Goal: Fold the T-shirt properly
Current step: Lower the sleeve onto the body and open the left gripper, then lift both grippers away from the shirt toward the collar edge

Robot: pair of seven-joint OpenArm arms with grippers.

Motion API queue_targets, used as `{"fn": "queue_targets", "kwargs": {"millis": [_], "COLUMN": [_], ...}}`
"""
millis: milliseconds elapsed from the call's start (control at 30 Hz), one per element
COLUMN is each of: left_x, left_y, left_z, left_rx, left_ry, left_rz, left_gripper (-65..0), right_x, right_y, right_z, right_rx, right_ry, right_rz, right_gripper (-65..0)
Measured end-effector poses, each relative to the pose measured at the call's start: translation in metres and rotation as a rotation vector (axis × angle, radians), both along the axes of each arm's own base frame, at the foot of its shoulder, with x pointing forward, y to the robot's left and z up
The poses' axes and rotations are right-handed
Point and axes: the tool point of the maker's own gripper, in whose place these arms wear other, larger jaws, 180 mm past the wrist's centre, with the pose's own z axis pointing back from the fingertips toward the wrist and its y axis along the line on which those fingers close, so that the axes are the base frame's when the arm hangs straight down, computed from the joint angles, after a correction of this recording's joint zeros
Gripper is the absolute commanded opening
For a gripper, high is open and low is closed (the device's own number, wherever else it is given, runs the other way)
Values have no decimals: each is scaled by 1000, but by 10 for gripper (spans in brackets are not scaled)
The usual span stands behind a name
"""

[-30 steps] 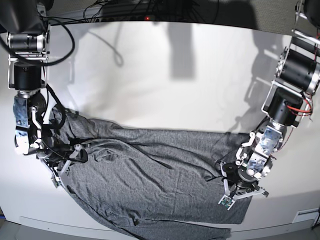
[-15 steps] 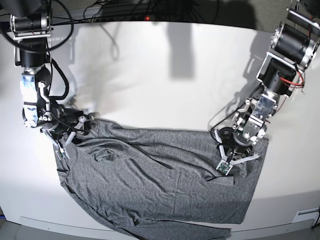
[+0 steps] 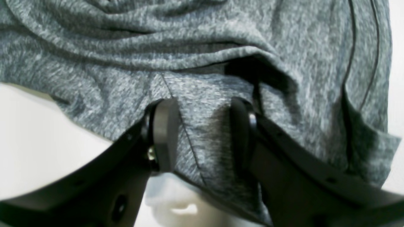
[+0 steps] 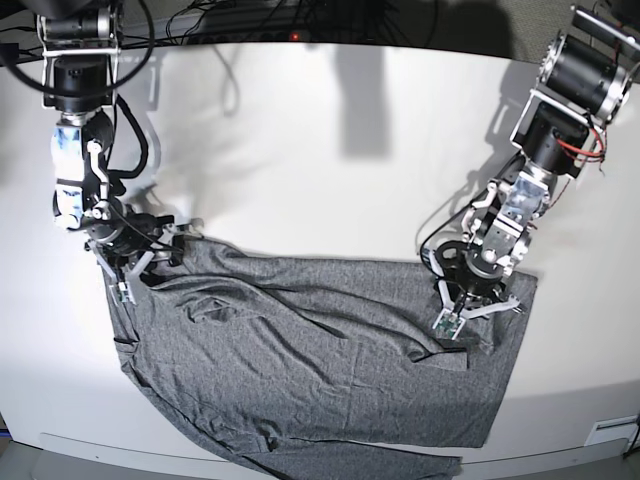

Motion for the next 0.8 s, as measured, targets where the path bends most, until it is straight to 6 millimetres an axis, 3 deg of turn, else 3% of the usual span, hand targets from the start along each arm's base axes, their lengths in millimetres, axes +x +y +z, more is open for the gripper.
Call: {"fn": "queue_targets", "kwargs": {"millis": [300, 533, 800], "left_x": [-27, -73, -116], "left_y": [20, 43, 43], "left_z": [-12, -18, -19], "left_rx": [22, 63, 132], "left_ry": [-4, -19, -1], "left_rz": [-2, -29, -49], "left_gripper": [-485, -485, -485], "right_x": [-33, -56, -95], "right_y": [-15, -13, -1], "right_z": [-11, -16, -15], "right_rx": [63, 67, 35], "right_ry": [15, 15, 54], "right_rz": [-24, -8, 54], "right_gripper": [-401, -426, -426]}}
